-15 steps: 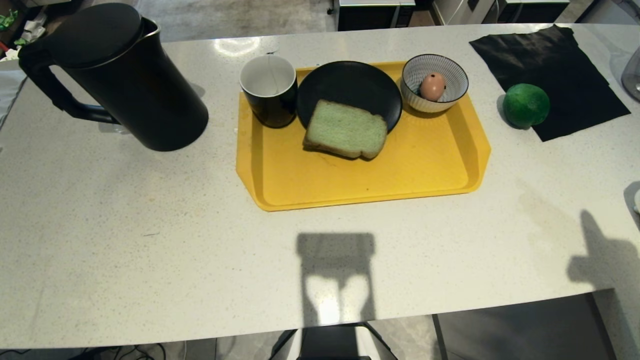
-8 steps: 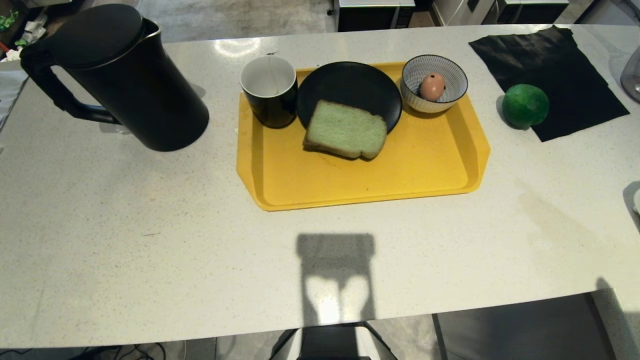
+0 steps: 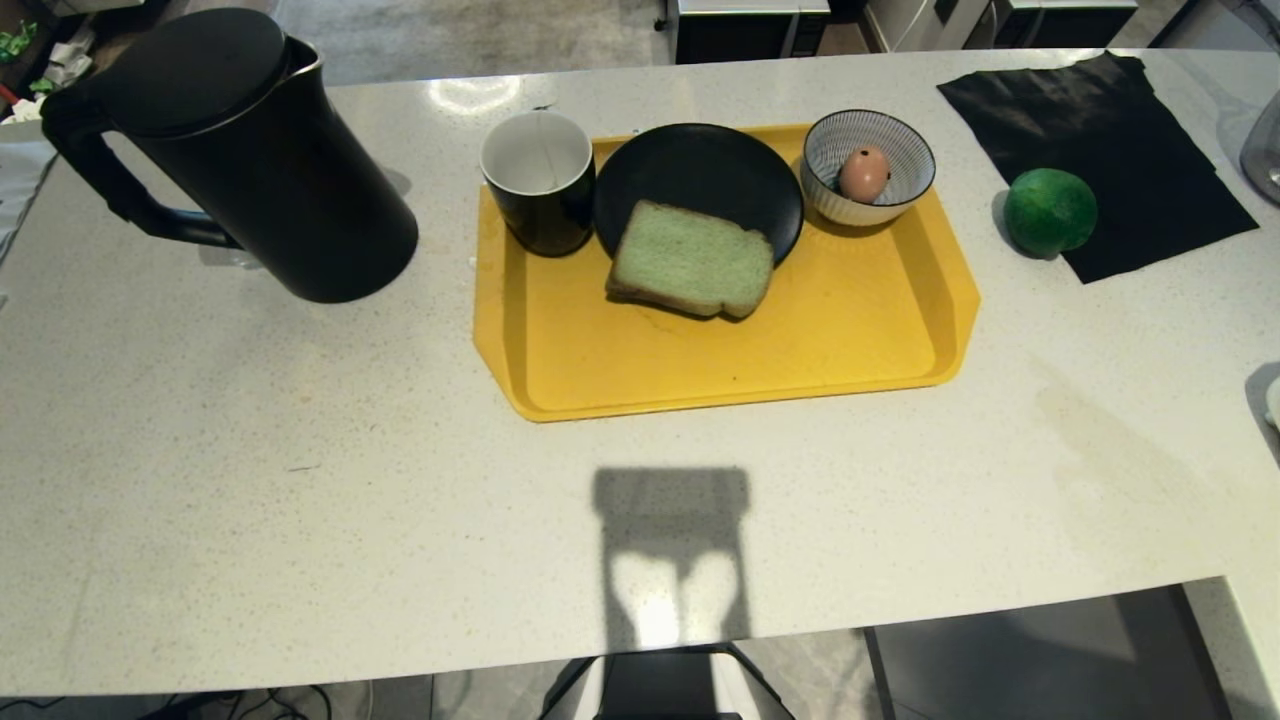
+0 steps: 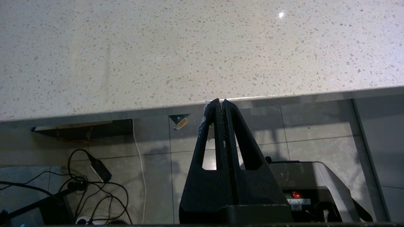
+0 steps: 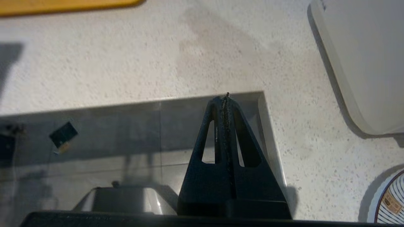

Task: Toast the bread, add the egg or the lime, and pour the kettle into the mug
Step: Pick up the kettle

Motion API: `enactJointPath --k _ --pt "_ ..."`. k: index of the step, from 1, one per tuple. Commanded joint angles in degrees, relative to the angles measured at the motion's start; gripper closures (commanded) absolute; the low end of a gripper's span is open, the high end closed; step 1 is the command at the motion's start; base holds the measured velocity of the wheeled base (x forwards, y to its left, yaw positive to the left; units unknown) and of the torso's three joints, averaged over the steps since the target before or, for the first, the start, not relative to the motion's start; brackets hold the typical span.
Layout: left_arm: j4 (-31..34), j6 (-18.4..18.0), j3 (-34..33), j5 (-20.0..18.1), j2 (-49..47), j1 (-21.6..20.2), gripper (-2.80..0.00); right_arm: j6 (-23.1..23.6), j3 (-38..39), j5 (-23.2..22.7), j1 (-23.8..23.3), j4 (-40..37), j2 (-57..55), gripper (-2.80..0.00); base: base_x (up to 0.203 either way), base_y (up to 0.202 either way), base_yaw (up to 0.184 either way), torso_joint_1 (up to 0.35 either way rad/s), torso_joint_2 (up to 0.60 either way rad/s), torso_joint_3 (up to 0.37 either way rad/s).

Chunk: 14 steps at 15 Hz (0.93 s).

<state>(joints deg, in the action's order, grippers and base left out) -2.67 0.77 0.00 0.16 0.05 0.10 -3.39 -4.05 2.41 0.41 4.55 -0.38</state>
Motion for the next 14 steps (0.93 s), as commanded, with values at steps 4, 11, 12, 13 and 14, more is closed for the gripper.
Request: enactJointPath --k 4,11,12,13,14 --pt "-0.05 0.02 -0.88 0.02 0.04 -0.01 0.0 7.23 4.13 -1.59 0.02 -3.02 0.29 0.0 0.0 0.0 0.0 0.0 0.0 0.0" --pt "-0.05 0.02 -0.88 0.02 0.04 -0.01 0.0 7.43 4.05 -2.59 0.03 -4.64 0.29 0.0 0.0 0.0 0.0 0.0 0.0 0.0" --pt "-0.05 0.02 -0.88 0.02 0.04 -0.01 0.0 6.67 4.05 -2.56 0.03 -4.64 0.29 0.0 0.0 0.0 0.0 0.0 0.0 0.0" --pt "-0.05 0.02 -0.88 0.02 0.04 -0.01 0.0 5.88 4.07 -2.59 0.02 -4.64 0.29 0.0 0.0 0.0 0.0 0.0 0.0 0.0" --pt "-0.05 0.02 -0.88 0.02 0.04 -0.01 0.0 5.98 4.11 -2.42 0.02 -4.66 0.29 0.0 0.0 0.0 0.0 0.0 0.0 0.0"
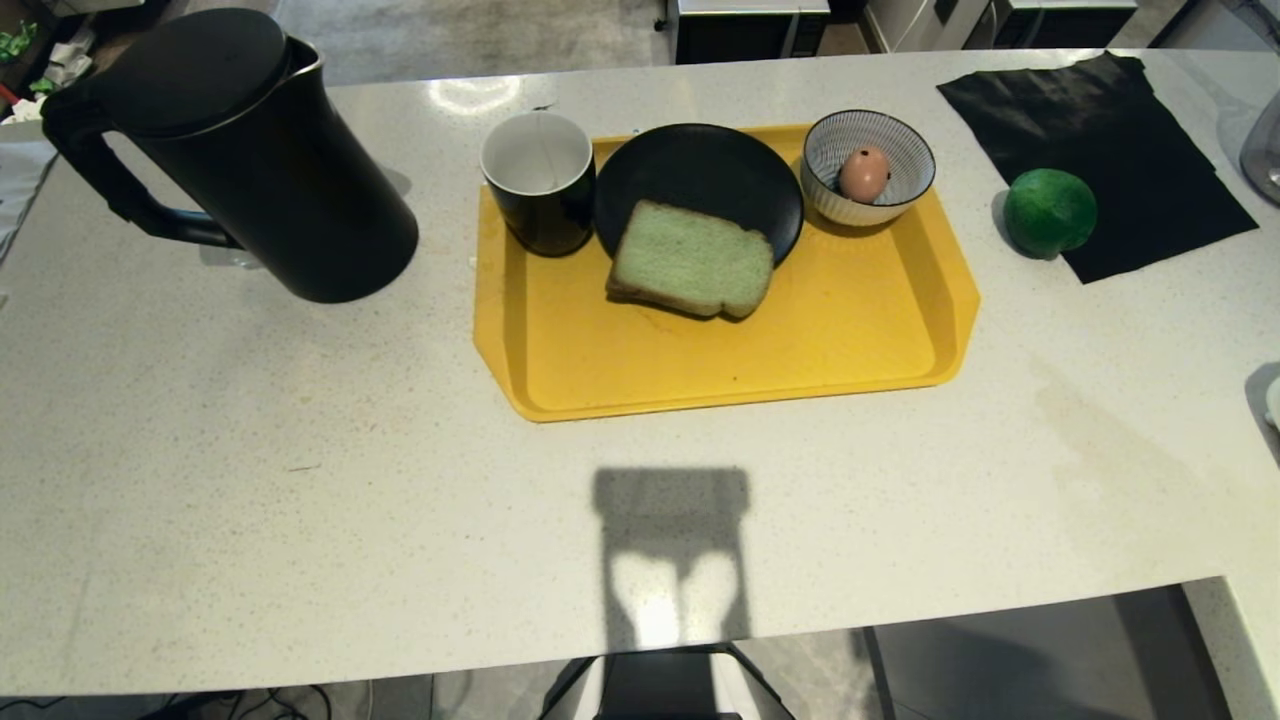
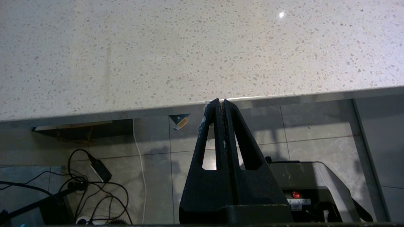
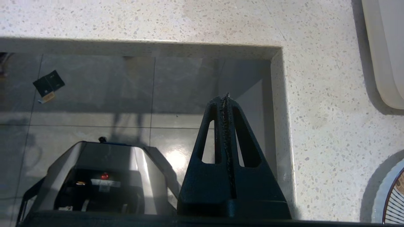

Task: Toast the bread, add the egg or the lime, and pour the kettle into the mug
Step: Pick up the kettle

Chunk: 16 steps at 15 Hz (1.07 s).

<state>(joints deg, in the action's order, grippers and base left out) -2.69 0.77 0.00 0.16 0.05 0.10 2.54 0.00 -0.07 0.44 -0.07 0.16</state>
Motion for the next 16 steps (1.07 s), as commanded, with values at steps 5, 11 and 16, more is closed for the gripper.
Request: enactJointPath --k 5,11,16 --pt "-0.03 0.02 -0.88 0.02 0.04 -0.01 0.0 -0.51 0.05 0.16 0.06 -0.01 -0.25 0.0 0.0 0.0 0.0 0.0 0.0 0.0" --pt "-0.03 0.02 -0.88 0.02 0.04 -0.01 0.0 -0.51 0.01 0.16 0.0 -0.01 -0.25 0.0 0.0 0.0 0.0 0.0 0.0 0.0" --pt "-0.03 0.11 -0.88 0.02 0.04 -0.01 0.0 -0.51 0.08 0.16 0.0 -0.01 -0.25 0.0 0.0 0.0 0.0 0.0 0.0 0.0"
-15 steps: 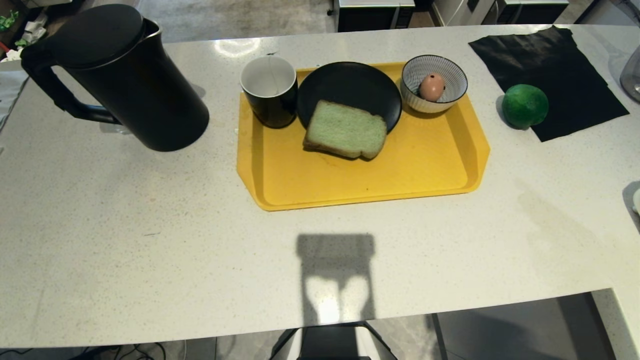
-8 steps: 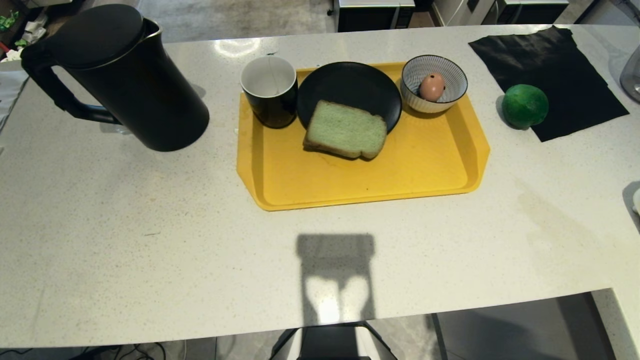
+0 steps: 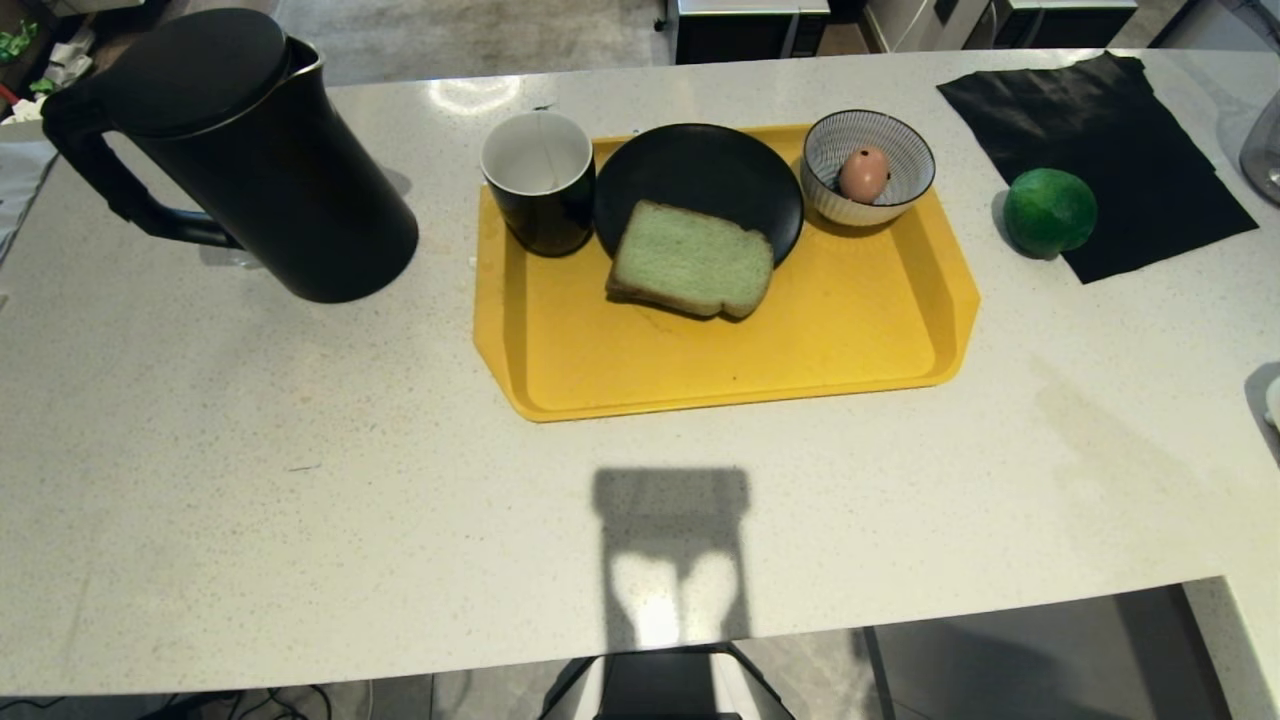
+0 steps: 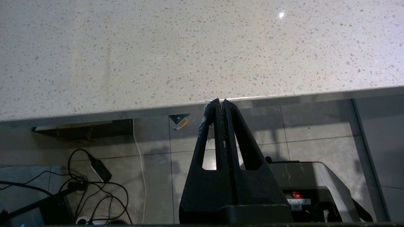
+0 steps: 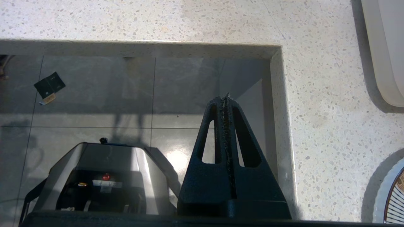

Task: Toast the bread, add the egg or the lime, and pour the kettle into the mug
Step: Pick up the kettle

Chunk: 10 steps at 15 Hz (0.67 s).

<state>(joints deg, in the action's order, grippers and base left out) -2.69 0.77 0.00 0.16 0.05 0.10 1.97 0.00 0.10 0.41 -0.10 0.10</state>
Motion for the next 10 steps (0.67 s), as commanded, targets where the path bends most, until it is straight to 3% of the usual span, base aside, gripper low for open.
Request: enactJointPath --k 1,10 --pt "-0.03 0.11 -0.88 0.02 0.04 -0.01 0.0 0.05 0.03 -0.01 0.02 0.01 -0.19 0.0 0.0 0.0 0.0 0.0 0.0 0.0" --pt "0.02 0.02 -0.88 0.28 0.04 -0.01 0.0 0.05 0.02 -0.01 0.03 0.01 -0.19 0.0 0.0 0.0 0.0 0.0 0.0 0.0"
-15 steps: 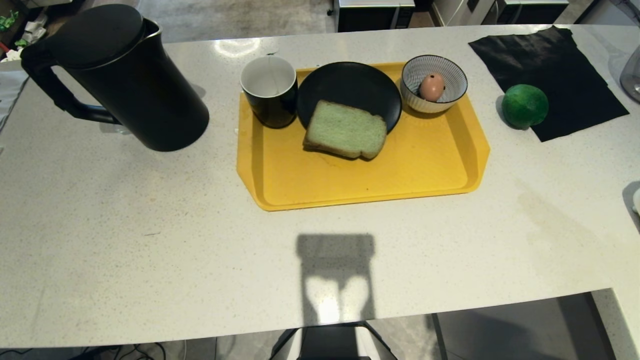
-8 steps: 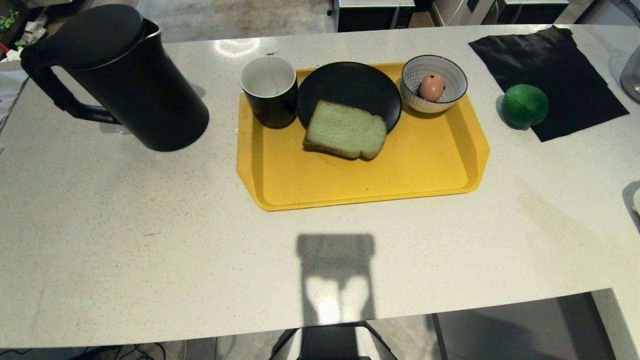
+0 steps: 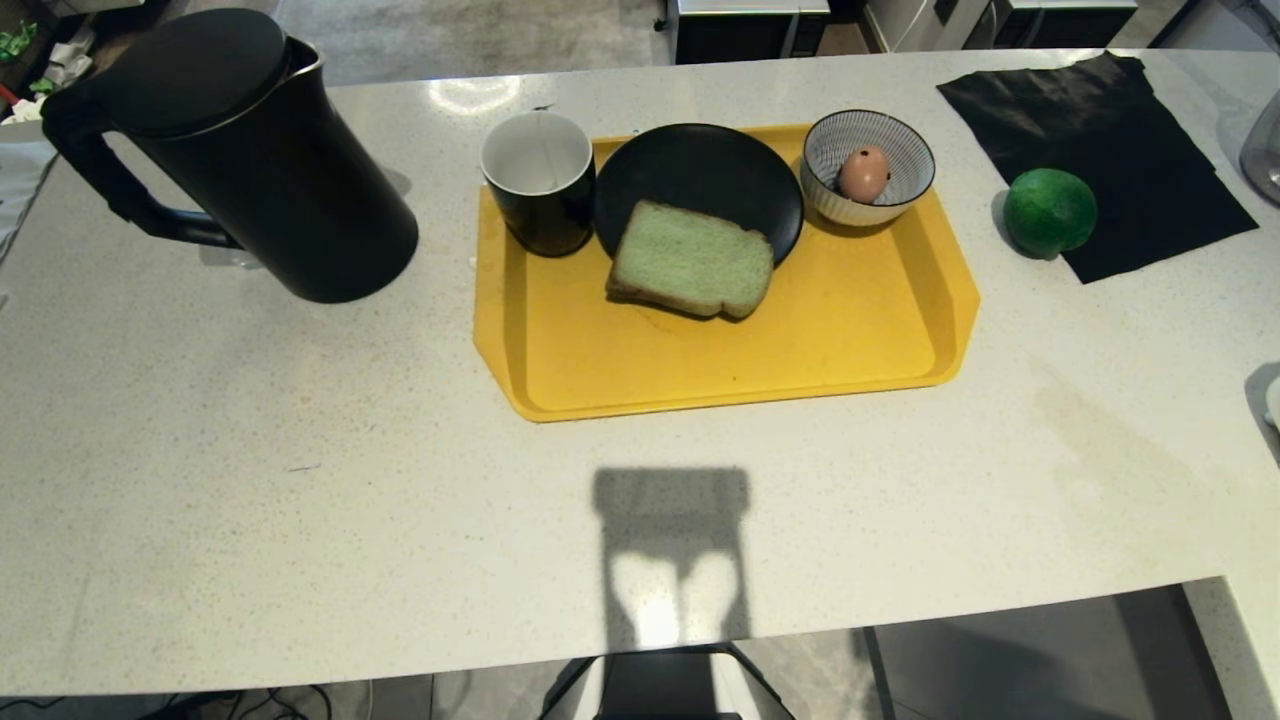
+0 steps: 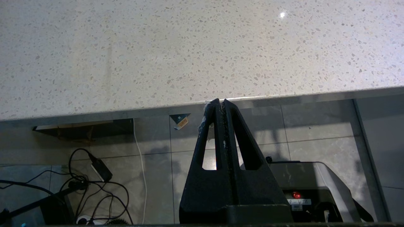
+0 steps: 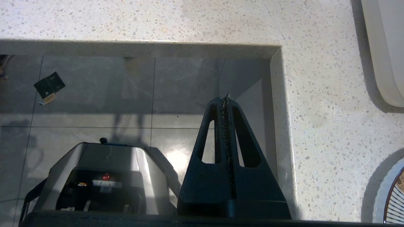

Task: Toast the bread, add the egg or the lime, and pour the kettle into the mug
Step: Pick up the kettle

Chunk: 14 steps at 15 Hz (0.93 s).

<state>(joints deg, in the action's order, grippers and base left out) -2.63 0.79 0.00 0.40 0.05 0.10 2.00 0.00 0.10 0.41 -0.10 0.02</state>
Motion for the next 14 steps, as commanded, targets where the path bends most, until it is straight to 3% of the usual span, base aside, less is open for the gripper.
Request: enactJointPath --k 1,14 --pt "-0.09 0.09 -0.88 0.04 0.04 -0.01 0.0 0.02 0.05 -0.01 0.02 0.01 -0.11 0.0 0.0 0.0 0.0 0.0 0.0 0.0" --pt "0.0 0.0 -0.88 0.0 0.04 -0.01 0.0 0.02 0.0 -0.01 0.02 0.01 -0.11 0.0 0.0 0.0 0.0 0.0 0.0 0.0"
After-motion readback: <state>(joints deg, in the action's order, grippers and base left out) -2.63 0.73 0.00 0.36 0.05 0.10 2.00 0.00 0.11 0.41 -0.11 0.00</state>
